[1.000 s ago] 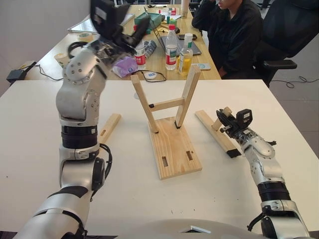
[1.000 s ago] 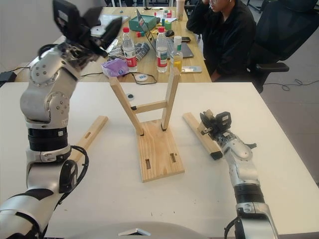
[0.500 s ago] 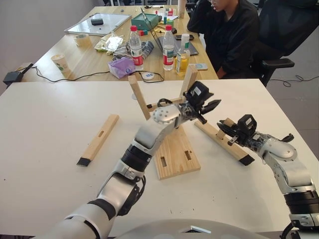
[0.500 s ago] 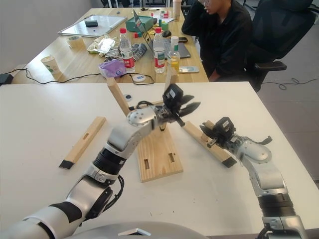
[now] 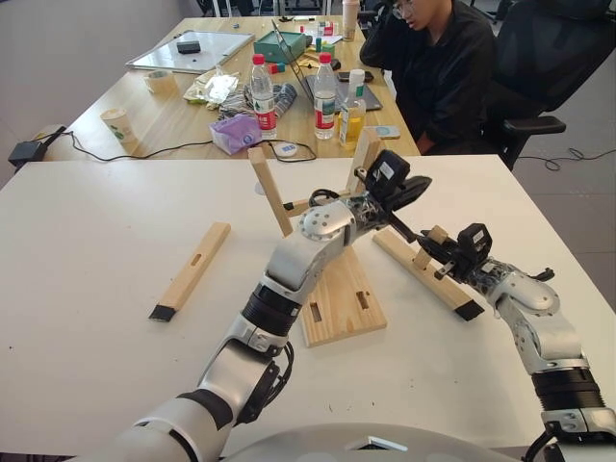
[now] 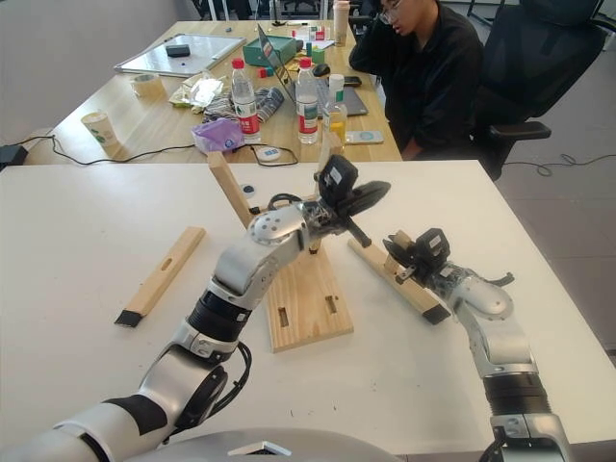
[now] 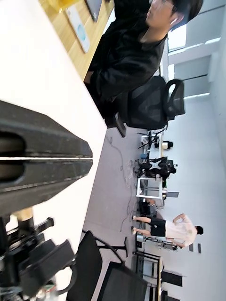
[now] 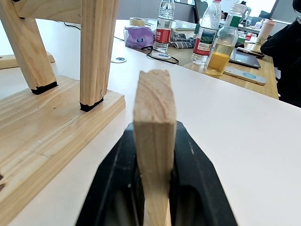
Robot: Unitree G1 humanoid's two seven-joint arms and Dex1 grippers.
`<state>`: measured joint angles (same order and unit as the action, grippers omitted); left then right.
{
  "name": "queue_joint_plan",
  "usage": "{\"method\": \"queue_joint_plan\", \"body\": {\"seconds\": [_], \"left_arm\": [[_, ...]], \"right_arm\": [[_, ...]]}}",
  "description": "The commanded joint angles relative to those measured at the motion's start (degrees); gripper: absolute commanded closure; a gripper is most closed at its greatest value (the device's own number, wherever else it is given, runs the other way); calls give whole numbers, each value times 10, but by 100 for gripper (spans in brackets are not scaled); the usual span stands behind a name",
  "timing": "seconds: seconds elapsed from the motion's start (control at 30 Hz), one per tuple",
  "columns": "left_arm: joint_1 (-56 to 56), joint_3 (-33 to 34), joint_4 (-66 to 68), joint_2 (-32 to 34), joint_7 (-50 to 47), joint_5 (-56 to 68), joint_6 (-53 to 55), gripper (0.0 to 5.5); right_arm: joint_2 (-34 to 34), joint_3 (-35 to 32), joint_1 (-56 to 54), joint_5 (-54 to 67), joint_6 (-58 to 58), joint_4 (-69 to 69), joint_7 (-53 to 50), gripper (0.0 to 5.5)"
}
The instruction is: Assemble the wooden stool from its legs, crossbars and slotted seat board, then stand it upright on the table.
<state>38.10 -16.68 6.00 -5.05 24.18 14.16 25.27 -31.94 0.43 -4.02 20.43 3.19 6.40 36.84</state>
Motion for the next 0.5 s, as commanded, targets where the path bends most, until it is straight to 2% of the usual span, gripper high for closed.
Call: {"method": "queue_joint_plan", "body": {"seconds": [0.03,0.3,0.47,0.5], "left_arm": [[27,34,-17,8,-6,3,16,550],[23,44,-22,12,-6,0,24,550],[23,48,-24,11,-6,-2,26,550],[23,48,-24,10,-6,-2,26,550]], "right_arm": [[28,57,99,-60,63,167,2,509],[28,54,97,-38,36,180,12,509],[5,12,85,9,45,58,-3,509],[0,2,82,16,53,35,-9,479]]}}
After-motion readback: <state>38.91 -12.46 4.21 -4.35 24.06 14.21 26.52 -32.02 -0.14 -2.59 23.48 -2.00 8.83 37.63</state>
